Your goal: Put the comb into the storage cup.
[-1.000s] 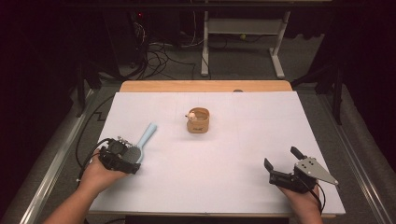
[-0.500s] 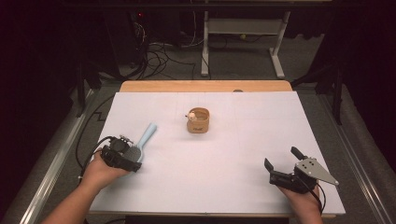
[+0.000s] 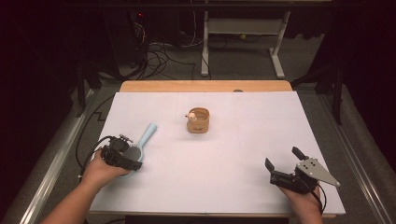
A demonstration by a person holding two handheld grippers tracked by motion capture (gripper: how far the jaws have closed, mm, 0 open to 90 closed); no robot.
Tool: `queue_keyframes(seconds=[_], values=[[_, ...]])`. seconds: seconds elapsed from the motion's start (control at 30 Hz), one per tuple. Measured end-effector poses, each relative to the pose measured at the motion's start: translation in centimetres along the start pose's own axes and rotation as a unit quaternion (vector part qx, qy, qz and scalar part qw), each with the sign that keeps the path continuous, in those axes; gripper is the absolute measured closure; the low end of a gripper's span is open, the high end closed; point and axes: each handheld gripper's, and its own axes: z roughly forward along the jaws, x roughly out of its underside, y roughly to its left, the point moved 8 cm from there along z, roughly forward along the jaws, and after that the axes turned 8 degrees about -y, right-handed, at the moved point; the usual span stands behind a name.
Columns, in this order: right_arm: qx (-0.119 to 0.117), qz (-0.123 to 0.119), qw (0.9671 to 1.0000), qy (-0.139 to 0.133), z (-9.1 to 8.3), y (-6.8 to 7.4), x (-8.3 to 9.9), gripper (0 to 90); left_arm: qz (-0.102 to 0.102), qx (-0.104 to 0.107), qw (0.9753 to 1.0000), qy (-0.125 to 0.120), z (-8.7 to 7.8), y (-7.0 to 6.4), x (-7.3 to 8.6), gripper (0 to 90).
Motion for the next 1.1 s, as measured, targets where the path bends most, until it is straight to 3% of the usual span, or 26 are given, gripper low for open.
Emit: queue_keyframes(seconds=[0.73, 1.1], values=[[-0.006, -0.005, 1.0000, 0.004, 0.17, 0.44, 0.22, 0.1, -0.005, -0.010, 0.9999, 0.006, 0.24, 0.00, -0.05, 3.1], [-0.008, -0.007, 0.9999, 0.007, 0.27, 0.61, 0.30, 0.1, -0.009, -0.013, 0.9999, 0.002, 0.10, -0.08, -0.29, 12.1]])
